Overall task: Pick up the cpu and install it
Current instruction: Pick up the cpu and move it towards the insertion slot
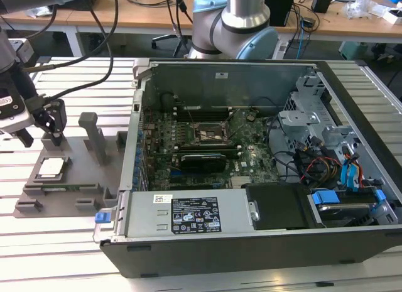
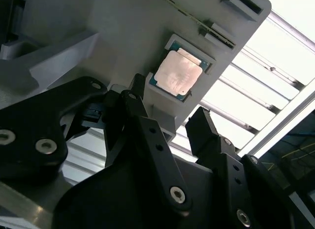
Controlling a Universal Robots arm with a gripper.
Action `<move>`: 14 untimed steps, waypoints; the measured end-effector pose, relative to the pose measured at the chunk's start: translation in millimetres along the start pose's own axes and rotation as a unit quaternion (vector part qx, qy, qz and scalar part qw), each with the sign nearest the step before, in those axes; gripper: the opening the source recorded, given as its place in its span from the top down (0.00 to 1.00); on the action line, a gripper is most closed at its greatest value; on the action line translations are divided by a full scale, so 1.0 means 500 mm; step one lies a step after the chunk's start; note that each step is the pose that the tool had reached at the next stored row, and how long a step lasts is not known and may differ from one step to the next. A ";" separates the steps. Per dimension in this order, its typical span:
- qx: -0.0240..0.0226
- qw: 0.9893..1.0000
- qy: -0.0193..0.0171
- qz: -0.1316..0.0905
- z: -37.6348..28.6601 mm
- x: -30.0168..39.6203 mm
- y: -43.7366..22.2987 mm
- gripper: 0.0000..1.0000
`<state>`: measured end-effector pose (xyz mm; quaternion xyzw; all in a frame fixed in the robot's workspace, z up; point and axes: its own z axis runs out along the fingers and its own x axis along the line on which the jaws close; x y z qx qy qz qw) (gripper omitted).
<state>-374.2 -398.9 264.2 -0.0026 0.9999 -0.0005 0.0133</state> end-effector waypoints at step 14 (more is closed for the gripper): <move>0.000 1.000 0.000 0.000 0.023 0.001 0.000 0.39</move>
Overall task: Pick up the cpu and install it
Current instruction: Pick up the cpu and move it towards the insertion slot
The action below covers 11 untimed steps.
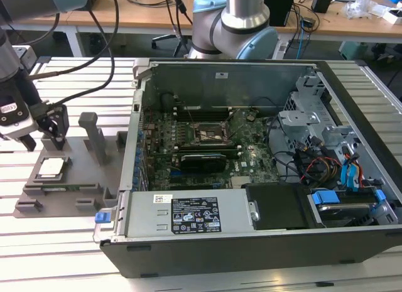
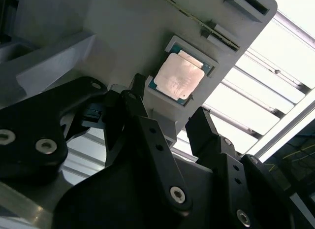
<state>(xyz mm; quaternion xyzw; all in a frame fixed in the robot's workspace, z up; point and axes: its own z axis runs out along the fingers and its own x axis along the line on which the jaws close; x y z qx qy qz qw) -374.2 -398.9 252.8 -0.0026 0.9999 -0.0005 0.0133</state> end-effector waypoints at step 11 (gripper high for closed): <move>0.000 1.000 0.000 0.000 0.018 0.001 0.000 0.39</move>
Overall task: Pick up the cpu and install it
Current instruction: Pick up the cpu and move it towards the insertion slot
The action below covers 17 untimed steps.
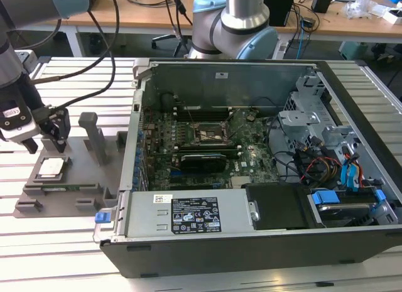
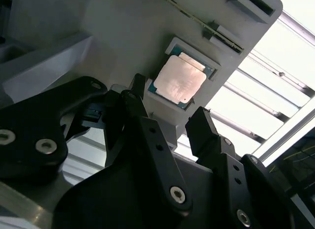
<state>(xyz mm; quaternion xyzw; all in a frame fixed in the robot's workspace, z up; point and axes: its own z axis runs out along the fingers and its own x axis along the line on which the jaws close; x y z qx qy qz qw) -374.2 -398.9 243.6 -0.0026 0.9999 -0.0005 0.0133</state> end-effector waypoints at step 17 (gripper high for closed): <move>0.000 1.000 0.000 0.000 0.065 0.002 0.000 0.39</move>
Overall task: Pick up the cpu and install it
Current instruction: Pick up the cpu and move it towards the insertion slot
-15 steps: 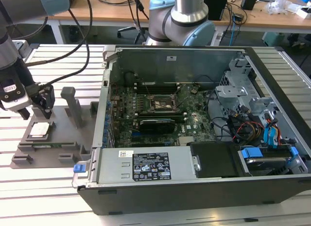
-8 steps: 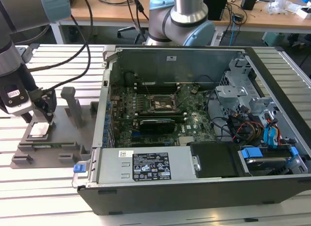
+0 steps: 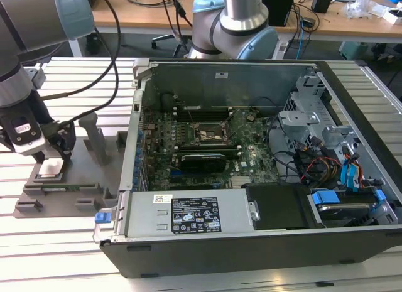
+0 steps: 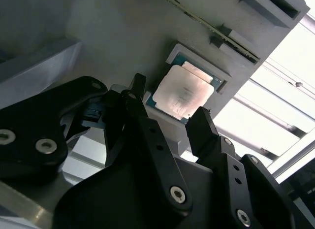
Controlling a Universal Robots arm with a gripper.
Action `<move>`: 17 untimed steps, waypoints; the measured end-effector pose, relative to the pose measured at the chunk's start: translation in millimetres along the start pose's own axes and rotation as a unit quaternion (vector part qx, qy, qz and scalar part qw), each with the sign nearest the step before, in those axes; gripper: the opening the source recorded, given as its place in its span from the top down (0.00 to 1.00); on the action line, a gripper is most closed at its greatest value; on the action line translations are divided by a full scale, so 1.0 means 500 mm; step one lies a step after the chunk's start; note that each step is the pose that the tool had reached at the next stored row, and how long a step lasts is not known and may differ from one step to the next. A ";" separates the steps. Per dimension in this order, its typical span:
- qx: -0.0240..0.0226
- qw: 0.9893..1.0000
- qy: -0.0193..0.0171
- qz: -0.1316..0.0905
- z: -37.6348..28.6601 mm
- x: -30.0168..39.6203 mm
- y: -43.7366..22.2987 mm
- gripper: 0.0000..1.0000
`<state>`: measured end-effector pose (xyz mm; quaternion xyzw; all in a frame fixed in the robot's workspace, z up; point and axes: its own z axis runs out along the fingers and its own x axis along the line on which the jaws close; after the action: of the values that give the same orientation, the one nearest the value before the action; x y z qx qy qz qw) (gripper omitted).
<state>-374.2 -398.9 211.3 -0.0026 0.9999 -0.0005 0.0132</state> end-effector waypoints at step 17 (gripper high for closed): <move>0.000 1.000 0.000 0.000 0.026 0.001 0.000 0.39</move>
<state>-374.2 -398.9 198.4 -0.0026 0.9999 -0.0005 0.0133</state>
